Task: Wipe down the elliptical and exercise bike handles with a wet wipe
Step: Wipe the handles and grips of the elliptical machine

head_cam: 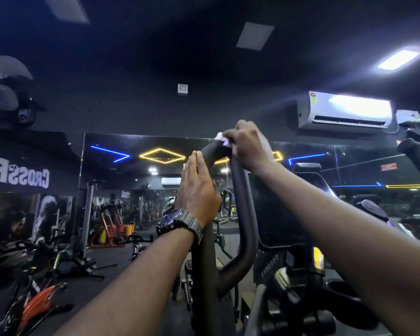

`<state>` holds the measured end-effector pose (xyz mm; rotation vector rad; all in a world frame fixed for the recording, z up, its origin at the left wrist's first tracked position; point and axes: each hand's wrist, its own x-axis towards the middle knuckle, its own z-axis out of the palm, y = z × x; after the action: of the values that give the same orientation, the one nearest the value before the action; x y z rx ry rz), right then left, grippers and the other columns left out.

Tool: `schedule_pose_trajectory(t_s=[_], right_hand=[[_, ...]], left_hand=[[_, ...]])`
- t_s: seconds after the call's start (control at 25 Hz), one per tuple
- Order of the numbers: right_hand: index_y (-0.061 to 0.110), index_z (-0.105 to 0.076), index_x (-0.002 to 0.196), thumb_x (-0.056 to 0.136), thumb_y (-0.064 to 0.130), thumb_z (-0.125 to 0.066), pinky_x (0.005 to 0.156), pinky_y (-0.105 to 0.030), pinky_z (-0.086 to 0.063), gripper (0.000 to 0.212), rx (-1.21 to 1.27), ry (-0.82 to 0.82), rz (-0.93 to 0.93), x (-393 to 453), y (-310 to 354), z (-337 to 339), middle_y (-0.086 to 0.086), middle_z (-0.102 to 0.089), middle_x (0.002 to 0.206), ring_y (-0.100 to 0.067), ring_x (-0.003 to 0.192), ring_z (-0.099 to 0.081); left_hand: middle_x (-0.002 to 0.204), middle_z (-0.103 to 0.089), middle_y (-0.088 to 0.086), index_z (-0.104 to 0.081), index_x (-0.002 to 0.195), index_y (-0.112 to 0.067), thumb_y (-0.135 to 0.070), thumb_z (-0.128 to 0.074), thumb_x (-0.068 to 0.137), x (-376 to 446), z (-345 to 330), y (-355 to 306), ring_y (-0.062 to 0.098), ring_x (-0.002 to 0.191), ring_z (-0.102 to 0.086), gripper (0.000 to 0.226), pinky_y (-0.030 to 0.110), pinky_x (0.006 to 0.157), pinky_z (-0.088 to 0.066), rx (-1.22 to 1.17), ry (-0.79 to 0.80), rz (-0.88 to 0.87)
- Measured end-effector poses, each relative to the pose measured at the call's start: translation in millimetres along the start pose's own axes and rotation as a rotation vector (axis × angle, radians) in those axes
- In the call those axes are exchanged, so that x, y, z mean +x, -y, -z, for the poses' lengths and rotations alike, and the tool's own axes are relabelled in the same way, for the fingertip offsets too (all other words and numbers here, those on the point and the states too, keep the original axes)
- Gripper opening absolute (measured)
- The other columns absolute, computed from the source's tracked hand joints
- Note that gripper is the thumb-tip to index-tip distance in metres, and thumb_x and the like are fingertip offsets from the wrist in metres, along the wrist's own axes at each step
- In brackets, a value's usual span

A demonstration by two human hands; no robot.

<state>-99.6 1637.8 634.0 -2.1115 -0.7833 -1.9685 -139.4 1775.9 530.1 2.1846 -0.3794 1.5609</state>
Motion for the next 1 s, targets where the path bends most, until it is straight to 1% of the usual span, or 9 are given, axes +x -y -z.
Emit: schedule_pose_trajectory(t_s=[0.08, 0.2, 0.28, 0.36, 0.4, 0.56, 0.72, 0.92, 1.0], right_hand=[[0.015, -0.074, 0.110, 0.094, 0.013, -0.059, 0.072, -0.030, -0.045, 0.022, -0.029, 0.004, -0.172, 3, 3, 1, -0.011, -0.055, 0.098, -0.030, 0.095, -0.055], [0.011, -0.075, 0.100, 0.090, 0.008, -0.062, 0.068, -0.030, -0.043, 0.016, 0.051, 0.156, 0.152, -15, 44, 0, -0.011, -0.054, 0.090, -0.027, 0.084, -0.056], [0.011, -0.074, 0.102, 0.090, 0.010, -0.063, 0.067, -0.032, -0.044, 0.016, 0.003, 0.180, 0.176, -9, 39, 10, -0.010, -0.055, 0.092, -0.028, 0.086, -0.058], [0.014, -0.075, 0.103, 0.092, 0.018, -0.062, 0.068, -0.031, -0.044, 0.017, -0.057, 0.107, -0.103, 5, 25, 20, -0.009, -0.059, 0.096, -0.031, 0.090, -0.061], [0.015, -0.075, 0.102, 0.091, 0.019, -0.063, 0.067, -0.030, -0.043, 0.017, -0.049, 0.091, -0.152, 4, 28, 21, -0.007, -0.061, 0.096, -0.030, 0.088, -0.063], [0.018, -0.076, 0.097, 0.087, 0.016, -0.069, 0.064, -0.034, -0.050, 0.013, 0.055, 0.235, 0.221, -23, 59, 19, -0.005, -0.062, 0.090, -0.025, 0.081, -0.063], [0.017, -0.076, 0.100, 0.089, 0.024, -0.066, 0.071, -0.037, -0.051, 0.017, -0.017, 0.124, -0.153, 5, 35, 25, -0.007, -0.064, 0.095, -0.032, 0.089, -0.064], [0.011, -0.076, 0.096, 0.083, 0.011, -0.071, 0.068, -0.035, -0.053, 0.014, 0.105, 0.253, 0.258, -38, 68, 18, -0.006, -0.064, 0.091, -0.024, 0.081, -0.062], [0.017, -0.076, 0.099, 0.084, 0.014, -0.069, 0.070, -0.038, -0.054, 0.016, 0.043, 0.184, 0.061, -17, 53, 20, -0.007, -0.065, 0.093, -0.028, 0.086, -0.064]], left_hand=[[0.158, -0.017, 0.021, -0.017, 0.152, 0.005, 0.001, -0.049, 0.089, 0, -3, 1, 0.033, 0.143, -0.027, 0.071, 0.042, 0.119, -0.023, -0.051, -0.072, 0.012], [0.138, -0.043, 0.017, -0.042, 0.139, 0.002, 0.002, -0.054, 0.079, 0, -5, 4, 0.032, 0.117, -0.047, 0.061, 0.046, 0.102, -0.041, -0.050, -0.211, -0.018], [0.132, -0.048, 0.018, -0.048, 0.134, 0.002, -0.001, -0.058, 0.077, 1, -4, 5, 0.034, 0.115, -0.047, 0.057, 0.045, 0.099, -0.043, 0.023, -0.251, -0.024], [0.135, -0.046, 0.017, -0.047, 0.135, 0.000, -0.006, -0.063, 0.080, 1, -3, 5, 0.034, 0.121, -0.044, 0.058, 0.042, 0.102, -0.041, 0.072, -0.215, -0.003], [0.136, -0.044, 0.016, -0.047, 0.136, -0.002, -0.010, -0.064, 0.081, 1, -2, 5, 0.033, 0.122, -0.042, 0.058, 0.041, 0.102, -0.040, 0.087, -0.194, 0.001], [0.131, -0.045, 0.012, -0.048, 0.129, -0.006, -0.021, -0.067, 0.085, 0, 12, 9, 0.027, 0.115, -0.042, 0.051, 0.033, 0.098, -0.038, 0.096, -0.145, -0.007], [0.116, -0.054, 0.007, -0.059, 0.119, -0.008, -0.028, -0.072, 0.085, 9, 37, 19, 0.023, 0.105, -0.051, 0.042, 0.027, 0.086, -0.042, -0.032, -0.063, -0.037], [0.096, -0.069, 0.004, -0.069, 0.094, -0.014, -0.019, -0.081, 0.077, 16, 54, 37, 0.022, 0.089, -0.066, 0.022, 0.041, 0.081, -0.056, -0.226, -0.003, 0.094], [0.095, -0.069, 0.002, -0.068, 0.094, -0.016, -0.019, -0.083, 0.076, 13, 52, 37, 0.019, 0.089, -0.066, 0.024, 0.040, 0.082, -0.057, -0.280, -0.008, 0.129]])
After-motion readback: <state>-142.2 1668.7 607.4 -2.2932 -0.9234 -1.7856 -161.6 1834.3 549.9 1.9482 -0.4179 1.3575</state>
